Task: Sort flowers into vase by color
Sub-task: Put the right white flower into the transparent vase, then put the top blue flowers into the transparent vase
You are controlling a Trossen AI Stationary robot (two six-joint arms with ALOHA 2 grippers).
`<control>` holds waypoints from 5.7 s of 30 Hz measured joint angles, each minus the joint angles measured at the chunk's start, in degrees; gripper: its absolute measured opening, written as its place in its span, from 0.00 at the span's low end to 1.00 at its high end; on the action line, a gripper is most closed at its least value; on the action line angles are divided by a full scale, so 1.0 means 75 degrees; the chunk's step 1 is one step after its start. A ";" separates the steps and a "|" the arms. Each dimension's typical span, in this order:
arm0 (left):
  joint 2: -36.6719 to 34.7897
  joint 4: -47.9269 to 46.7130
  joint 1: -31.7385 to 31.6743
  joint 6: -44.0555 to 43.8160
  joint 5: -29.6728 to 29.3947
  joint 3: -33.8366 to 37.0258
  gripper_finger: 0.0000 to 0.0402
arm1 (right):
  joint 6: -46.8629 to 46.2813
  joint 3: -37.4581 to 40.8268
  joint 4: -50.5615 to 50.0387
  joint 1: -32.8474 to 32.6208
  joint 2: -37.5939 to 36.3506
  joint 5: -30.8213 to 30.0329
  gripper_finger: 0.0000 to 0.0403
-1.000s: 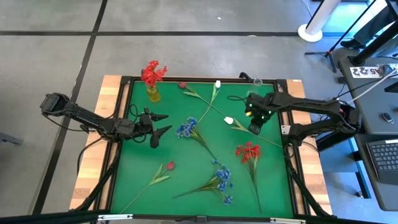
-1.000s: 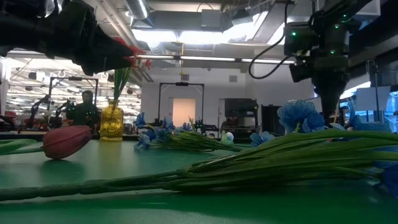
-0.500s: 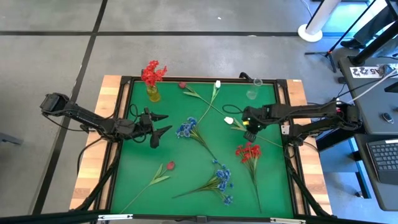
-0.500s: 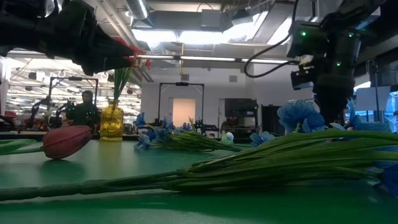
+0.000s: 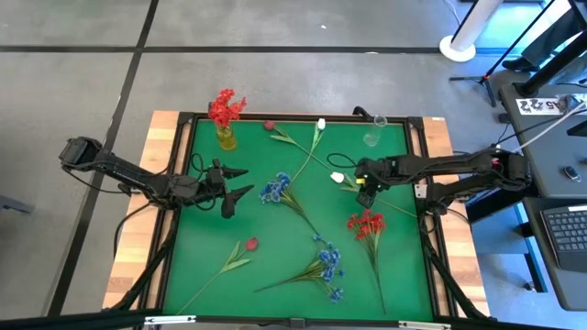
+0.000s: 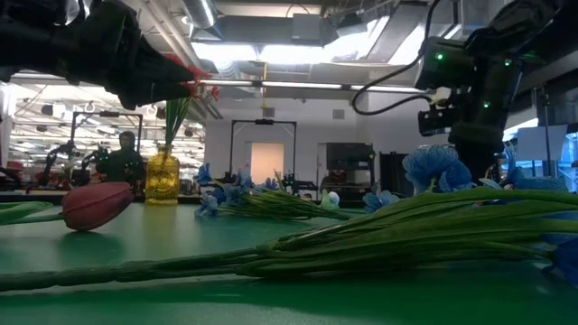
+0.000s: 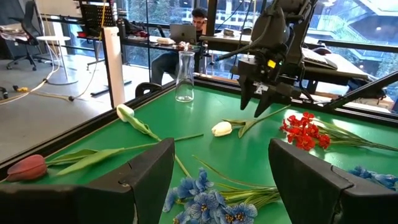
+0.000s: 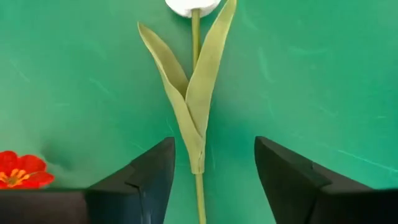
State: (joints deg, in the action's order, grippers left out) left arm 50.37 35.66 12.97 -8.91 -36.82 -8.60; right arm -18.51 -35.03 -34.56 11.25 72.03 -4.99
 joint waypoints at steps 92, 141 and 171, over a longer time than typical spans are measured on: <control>-0.0003 0.0279 -0.0029 0.0679 0.0262 -0.0959 0.63 | 0.3514 0.0016 0.7290 0.5056 -0.1644 -0.0930 0.15; 0.2430 -0.3821 -0.0695 -0.0807 0.1969 -0.3751 0.63 | 0.1541 0.0128 0.3344 -0.0807 -0.3537 -0.0019 0.51; 0.0291 -0.7657 0.0001 -0.0989 0.1961 -0.4565 0.63 | 0.0582 -0.3035 0.2517 -0.2317 0.2395 -0.0997 0.51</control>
State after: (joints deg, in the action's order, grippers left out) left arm 52.55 -21.77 12.98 -16.32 -22.11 -42.84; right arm -14.15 -57.79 -15.68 -6.13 89.99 -12.47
